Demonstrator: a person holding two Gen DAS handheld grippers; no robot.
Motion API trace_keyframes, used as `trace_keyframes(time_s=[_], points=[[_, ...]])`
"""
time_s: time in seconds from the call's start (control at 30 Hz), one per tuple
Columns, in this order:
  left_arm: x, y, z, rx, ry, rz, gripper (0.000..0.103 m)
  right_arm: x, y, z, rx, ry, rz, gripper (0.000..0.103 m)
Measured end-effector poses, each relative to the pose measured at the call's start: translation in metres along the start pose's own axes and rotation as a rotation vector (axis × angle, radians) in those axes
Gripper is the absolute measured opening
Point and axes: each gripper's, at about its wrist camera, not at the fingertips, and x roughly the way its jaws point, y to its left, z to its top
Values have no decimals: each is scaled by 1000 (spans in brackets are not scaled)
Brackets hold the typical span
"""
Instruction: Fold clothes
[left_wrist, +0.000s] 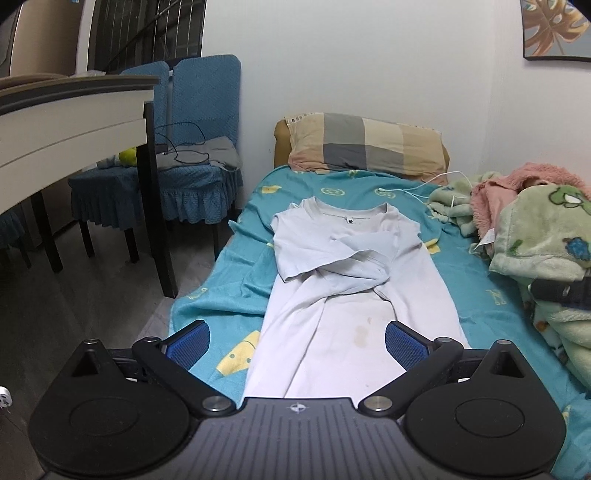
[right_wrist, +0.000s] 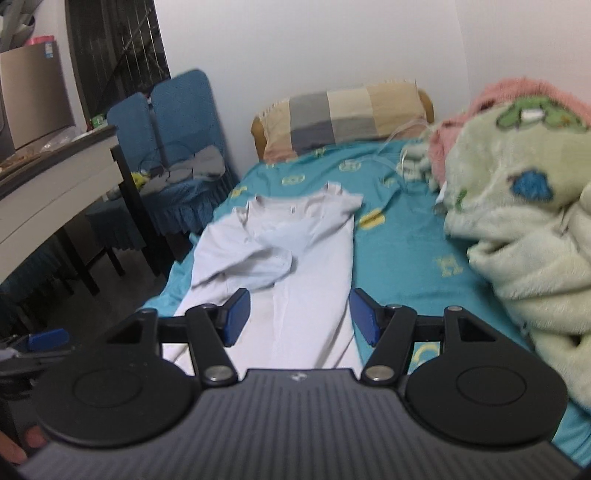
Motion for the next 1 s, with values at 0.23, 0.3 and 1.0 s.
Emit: trace_keyframes(time_s=[0.23,0.3,1.0], points=[[8,-5,1,-9,26,13,102,9,-6,-3,21,20,31,62],[14,-4,4,-26,36,9,102,10,-9,-5,34,33,38,62],[272,55,58,-469,216,-107,62,85,-66,-6,218,80,-7,63]])
